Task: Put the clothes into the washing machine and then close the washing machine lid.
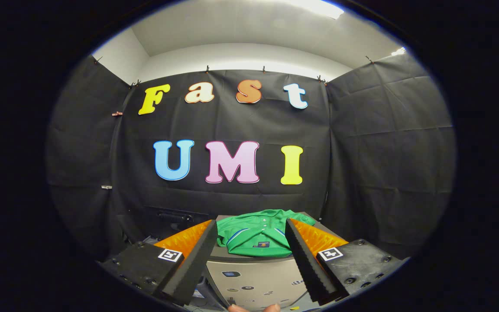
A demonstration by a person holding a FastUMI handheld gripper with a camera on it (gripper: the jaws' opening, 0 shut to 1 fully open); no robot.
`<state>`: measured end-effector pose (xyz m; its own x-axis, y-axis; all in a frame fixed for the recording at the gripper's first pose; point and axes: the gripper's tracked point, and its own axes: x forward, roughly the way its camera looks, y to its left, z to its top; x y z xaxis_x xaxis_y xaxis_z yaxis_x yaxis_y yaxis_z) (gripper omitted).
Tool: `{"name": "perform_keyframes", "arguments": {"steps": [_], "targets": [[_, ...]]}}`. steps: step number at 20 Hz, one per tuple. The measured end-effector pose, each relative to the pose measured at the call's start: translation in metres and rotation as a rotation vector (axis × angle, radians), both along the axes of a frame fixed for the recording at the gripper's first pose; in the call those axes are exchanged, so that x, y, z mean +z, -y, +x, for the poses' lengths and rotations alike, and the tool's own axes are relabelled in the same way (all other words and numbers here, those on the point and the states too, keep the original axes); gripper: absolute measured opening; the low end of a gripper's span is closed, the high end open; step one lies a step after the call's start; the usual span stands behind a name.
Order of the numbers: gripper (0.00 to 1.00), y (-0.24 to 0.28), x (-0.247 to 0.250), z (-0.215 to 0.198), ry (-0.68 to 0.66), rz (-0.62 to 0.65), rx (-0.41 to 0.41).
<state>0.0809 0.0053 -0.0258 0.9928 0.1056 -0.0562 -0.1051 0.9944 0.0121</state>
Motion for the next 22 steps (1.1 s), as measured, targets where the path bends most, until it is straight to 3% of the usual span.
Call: {"name": "perform_keyframes", "arguments": {"steps": [8, 13, 18, 22], "targets": [[0.98, 0.018, -0.041, 0.092, -0.131, -0.035, 0.053], [0.98, 0.028, -0.086, 0.168, -0.365, -0.053, 0.071], [0.99, 0.030, -0.144, 0.238, -0.606, -0.136, 0.037], [0.99, 0.033, -0.184, 0.248, -0.819, -0.165, 0.031]]}}
